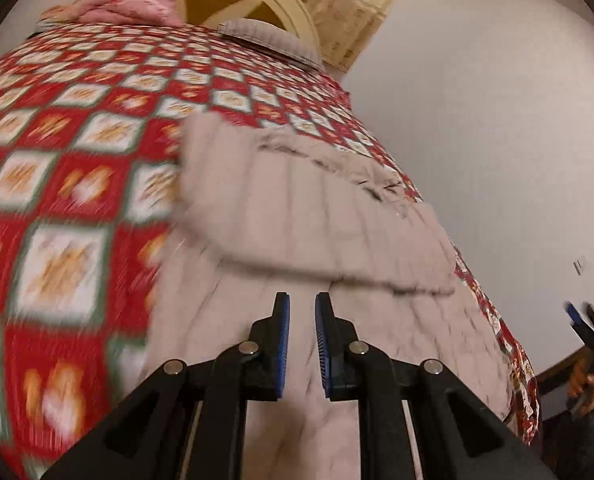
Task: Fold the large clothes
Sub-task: 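Lift the hem with both grippers and fold it toward the collar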
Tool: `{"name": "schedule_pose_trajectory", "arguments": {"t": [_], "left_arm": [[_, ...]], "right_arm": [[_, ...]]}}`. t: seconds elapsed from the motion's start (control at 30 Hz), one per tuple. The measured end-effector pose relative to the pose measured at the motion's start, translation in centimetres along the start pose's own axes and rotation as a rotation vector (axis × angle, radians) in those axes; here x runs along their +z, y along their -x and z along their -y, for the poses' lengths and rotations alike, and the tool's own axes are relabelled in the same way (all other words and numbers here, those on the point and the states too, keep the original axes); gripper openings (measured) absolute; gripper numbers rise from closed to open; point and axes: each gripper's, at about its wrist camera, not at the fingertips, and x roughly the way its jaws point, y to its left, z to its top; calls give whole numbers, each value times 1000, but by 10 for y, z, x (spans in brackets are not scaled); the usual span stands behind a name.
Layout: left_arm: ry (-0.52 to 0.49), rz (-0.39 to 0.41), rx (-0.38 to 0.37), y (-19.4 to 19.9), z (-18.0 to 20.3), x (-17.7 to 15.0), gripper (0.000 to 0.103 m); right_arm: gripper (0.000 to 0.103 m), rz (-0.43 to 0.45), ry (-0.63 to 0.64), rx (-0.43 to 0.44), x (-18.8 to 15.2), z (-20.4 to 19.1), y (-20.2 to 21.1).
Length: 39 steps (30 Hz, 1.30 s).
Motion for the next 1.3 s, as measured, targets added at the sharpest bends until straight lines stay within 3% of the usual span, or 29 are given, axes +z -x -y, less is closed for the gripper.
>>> {"name": "schedule_pose_trajectory", "arguments": {"t": [0.13,0.2,0.23,0.3,0.33,0.4,0.47,0.57,0.67,0.73,0.77,0.83,0.87,0.9,0.93,0.97,1.0,1.07,1.13,1.2,1.3], "left_arm": [[60,17,22,21,-11,-28,13],[49,3,63,26,-9,-31,13],[41,7,76,32,-8,-34,13],[27,28,54,41,-1,-40,13],[22,35,43,46,2,-44,13],[7,45,38,53,8,-52,13],[1,59,39,64,9,-60,13],[8,84,42,78,8,-70,13],[-17,131,139,86,6,-72,13],[-19,147,198,88,1,-73,13],[4,146,190,87,-5,-73,13],[60,133,143,85,-16,-74,16],[95,123,111,82,-22,-75,19],[122,116,90,80,-27,-76,36],[146,119,80,77,-32,-76,58],[144,133,80,78,-31,-78,66],[134,147,77,79,-30,-79,72],[110,152,57,81,-27,-78,73],[103,157,46,85,-27,-75,73],[110,165,55,91,-31,-70,73],[128,168,93,97,-40,-63,73]], "right_arm": [[77,197,-182,325,-27,18,93],[87,282,-169,396,-31,15,129],[95,298,-127,333,-33,9,142],[96,260,-70,196,-35,0,139],[96,199,-53,124,-40,-2,122],[94,104,-82,102,-53,3,88],[85,-36,-135,83,-75,10,32],[81,-197,-163,-31,-106,19,-35],[81,-247,-150,-119,-125,28,-72],[82,-296,-167,-132,-139,33,-85],[83,-336,-177,-92,-153,36,-80],[83,-324,-144,-85,-154,30,-79],[82,-349,-129,-28,-155,25,-80],[81,-366,-132,-7,-158,22,-77],[76,-383,-128,-6,-160,20,-79],[64,-393,-98,-29,-160,18,-83],[56,-394,-79,-50,-159,18,-84],[22,-392,-132,-8,-154,26,-79],[18,-396,-205,70,-157,29,-72],[17,-392,-198,90,-149,22,-62],[16,-327,-231,202,-123,5,-45]]}}
